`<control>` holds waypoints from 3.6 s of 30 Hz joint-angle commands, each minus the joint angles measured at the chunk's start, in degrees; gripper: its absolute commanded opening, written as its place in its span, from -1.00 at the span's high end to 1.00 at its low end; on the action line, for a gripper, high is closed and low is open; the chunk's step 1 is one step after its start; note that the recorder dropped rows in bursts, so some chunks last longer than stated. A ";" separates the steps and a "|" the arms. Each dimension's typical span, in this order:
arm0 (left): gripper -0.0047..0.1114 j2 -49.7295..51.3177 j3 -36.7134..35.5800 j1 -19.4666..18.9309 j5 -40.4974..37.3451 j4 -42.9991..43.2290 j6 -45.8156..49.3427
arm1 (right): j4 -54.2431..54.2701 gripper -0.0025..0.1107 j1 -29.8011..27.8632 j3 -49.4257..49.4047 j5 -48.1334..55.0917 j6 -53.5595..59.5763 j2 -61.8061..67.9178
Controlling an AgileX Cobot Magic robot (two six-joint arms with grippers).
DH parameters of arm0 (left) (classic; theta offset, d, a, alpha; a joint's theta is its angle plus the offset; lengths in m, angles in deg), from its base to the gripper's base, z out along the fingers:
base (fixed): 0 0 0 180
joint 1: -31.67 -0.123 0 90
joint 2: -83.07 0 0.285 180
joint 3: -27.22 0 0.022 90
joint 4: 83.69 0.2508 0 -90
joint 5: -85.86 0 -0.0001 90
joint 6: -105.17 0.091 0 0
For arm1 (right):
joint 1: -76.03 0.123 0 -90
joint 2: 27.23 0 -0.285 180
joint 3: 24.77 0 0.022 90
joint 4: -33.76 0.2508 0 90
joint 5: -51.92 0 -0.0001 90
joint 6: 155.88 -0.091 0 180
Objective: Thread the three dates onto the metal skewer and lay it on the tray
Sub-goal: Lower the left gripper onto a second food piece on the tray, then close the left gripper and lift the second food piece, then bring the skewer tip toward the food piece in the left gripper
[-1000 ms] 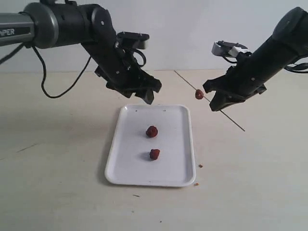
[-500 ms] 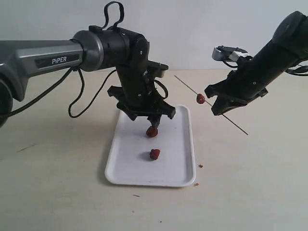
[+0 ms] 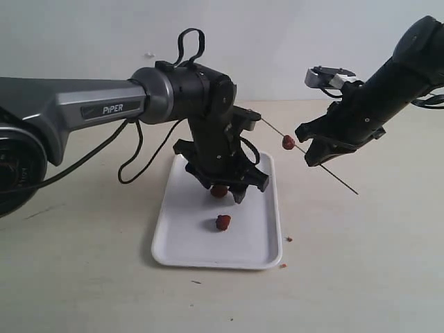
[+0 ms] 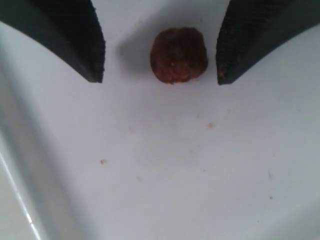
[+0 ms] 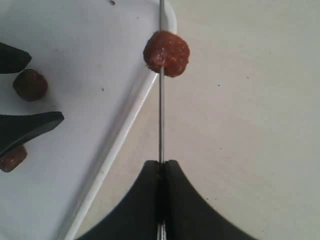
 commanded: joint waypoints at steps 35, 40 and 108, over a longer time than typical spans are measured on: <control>0.43 -0.53 0.34 -0.28 0.29 0.39 -1.88 | 1.36 0.96 -0.33 -0.36 0.29 1.65 -0.89; 0.43 -4.52 2.79 -3.02 4.65 0.40 -4.63 | 1.36 0.96 -0.33 -0.36 1.71 1.69 -0.89; 0.43 -6.78 3.82 -16.10 26.70 -37.29 -9.33 | 31.24 0.96 0.18 -15.66 0.38 26.15 -11.09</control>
